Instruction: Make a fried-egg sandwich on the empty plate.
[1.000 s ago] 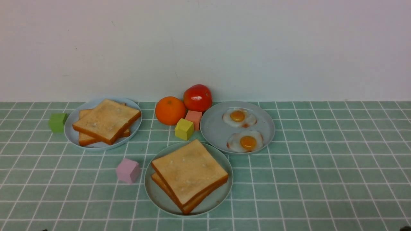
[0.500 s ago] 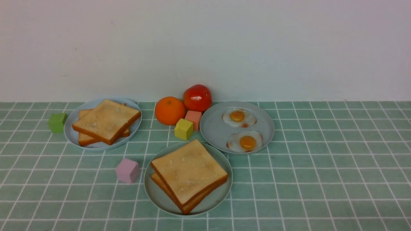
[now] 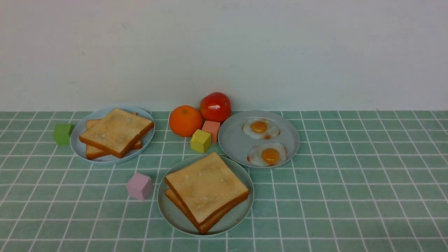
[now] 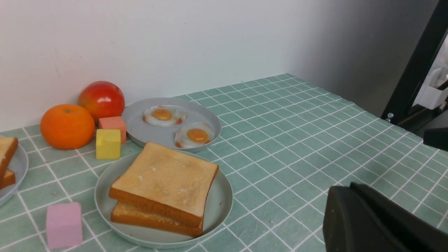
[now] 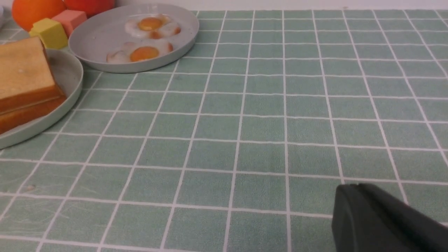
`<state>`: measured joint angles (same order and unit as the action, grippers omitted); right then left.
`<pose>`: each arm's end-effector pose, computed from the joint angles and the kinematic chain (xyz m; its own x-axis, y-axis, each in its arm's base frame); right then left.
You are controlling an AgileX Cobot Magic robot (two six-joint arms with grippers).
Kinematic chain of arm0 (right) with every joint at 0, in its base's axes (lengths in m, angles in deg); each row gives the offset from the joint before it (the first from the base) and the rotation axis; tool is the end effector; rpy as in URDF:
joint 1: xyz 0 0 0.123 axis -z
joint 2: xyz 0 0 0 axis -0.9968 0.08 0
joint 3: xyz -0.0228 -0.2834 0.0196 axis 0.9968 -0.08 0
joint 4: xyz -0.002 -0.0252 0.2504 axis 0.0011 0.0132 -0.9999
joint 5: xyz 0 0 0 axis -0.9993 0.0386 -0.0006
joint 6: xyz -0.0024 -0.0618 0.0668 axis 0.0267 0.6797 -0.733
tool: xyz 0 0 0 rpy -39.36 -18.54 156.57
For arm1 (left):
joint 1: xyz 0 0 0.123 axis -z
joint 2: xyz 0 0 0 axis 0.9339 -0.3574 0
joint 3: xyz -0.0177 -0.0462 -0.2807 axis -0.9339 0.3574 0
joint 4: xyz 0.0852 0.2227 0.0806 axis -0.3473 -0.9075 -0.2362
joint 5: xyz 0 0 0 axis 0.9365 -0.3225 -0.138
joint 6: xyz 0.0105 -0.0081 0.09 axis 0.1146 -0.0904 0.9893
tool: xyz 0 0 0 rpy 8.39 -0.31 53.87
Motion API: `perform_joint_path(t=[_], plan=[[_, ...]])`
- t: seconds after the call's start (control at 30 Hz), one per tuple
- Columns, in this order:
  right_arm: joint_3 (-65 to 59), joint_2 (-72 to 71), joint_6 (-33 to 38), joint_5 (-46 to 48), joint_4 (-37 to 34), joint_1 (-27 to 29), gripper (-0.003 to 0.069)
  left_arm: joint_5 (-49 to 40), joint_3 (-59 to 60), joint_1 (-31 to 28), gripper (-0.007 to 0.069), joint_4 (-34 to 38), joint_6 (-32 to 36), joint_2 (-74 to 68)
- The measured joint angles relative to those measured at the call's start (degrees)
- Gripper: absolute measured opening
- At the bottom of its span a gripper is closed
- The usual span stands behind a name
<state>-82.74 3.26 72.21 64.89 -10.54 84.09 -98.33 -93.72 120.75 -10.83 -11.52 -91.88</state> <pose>0.0515 0.0091 0.1740 -0.3039 0.0245 -0.9524 -0.0959 0.9938 0.0562 0.0370 -0.0309 0.2652 -0.1600 -0.0882 -0.9832 0.6958 0.6964 -0.1757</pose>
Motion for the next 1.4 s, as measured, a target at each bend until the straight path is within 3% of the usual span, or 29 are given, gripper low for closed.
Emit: perform_joint_path(t=[0.6,0.73,0.83,0.93,0.97,1.0,1.07,1.27,1.4], plan=[[0.0,0.0,0.02,0.0,-0.18,0.0,-0.0005,0.45,1.89,-0.67,-0.0002,-1.4,0.81,0.0],[0.0,0.0,0.02,0.0,-0.18,0.0,-0.0002,3.81,5.24,-8.66,-0.0002,2.27,5.18,0.0],[0.0,0.0,0.02,0.0,-0.18,0.02,0.0,10.15,8.23,-21.83,-0.0011,11.43,13.09,0.64],[0.0,0.0,0.02,0.0,-0.18,0.02,0.0,12.6,10.16,-28.7,-0.0013,17.13,18.24,1.99],[0.0,0.0,0.02,0.0,-0.18,0.02,0.0001,13.92,12.1,-34.8,-0.0013,22.1,22.9,3.51],[0.0,0.0,0.02,0.0,-0.18,0.02,0.0001,13.92,12.37,-35.39,-0.0013,22.1,22.9,3.64],[0.0,0.0,0.02,0.0,-0.18,0.02,0.0002,14.08,15.26,-42.12,-0.0013,25.62,25.15,4.61],[0.0,-0.01,0.02,0.0,-0.18,0.02,0.0007,-0.85,16.33,-48.08,-0.0013,26.09,23.71,4.68],[0.0,-0.01,0.02,0.0,-0.18,0.02,0.0011,-2.09,16.38,-48.18,-0.0013,26.0,22.45,4.68]])
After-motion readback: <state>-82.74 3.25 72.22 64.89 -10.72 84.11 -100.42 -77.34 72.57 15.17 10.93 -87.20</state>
